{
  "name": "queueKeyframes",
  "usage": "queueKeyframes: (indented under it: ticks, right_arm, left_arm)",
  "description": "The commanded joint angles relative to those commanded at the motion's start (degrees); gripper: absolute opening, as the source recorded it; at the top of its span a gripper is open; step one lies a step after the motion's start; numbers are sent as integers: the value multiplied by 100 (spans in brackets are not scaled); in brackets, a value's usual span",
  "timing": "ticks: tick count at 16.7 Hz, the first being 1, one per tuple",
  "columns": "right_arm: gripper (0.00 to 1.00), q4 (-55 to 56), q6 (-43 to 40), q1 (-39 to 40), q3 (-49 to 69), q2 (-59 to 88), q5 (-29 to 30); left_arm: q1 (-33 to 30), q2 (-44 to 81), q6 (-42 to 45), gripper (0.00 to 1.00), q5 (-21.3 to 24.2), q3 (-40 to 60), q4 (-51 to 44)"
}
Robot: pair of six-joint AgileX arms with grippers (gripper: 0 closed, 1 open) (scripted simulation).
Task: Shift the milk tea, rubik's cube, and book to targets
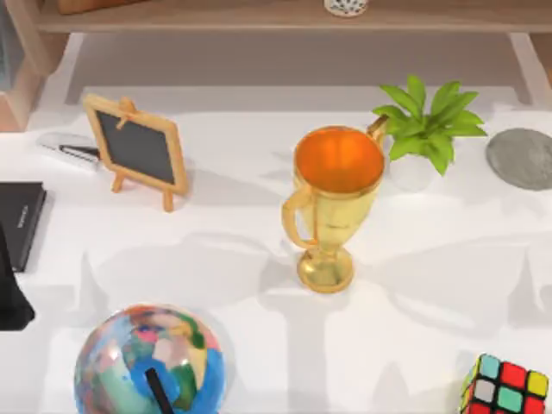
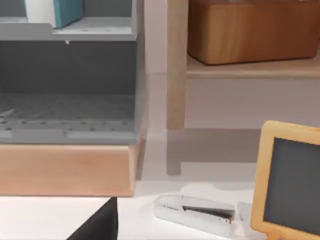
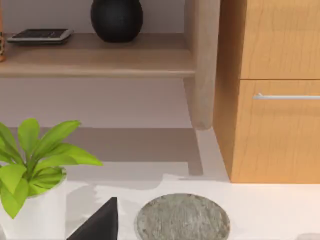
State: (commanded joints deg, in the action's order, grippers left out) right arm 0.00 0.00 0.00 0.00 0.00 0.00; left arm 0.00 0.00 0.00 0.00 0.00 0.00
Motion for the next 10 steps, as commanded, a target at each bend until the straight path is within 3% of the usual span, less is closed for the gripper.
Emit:
queueKeyframes:
  ticks: [5, 10]
  right_arm:
    - [100, 157, -4, 97, 246, 337, 36]
    - [100, 713, -5, 556, 1238, 2033, 321]
  left_arm:
    - [0, 0, 0, 100, 0, 0, 0]
    - [0, 0, 0, 100, 0, 0, 0]
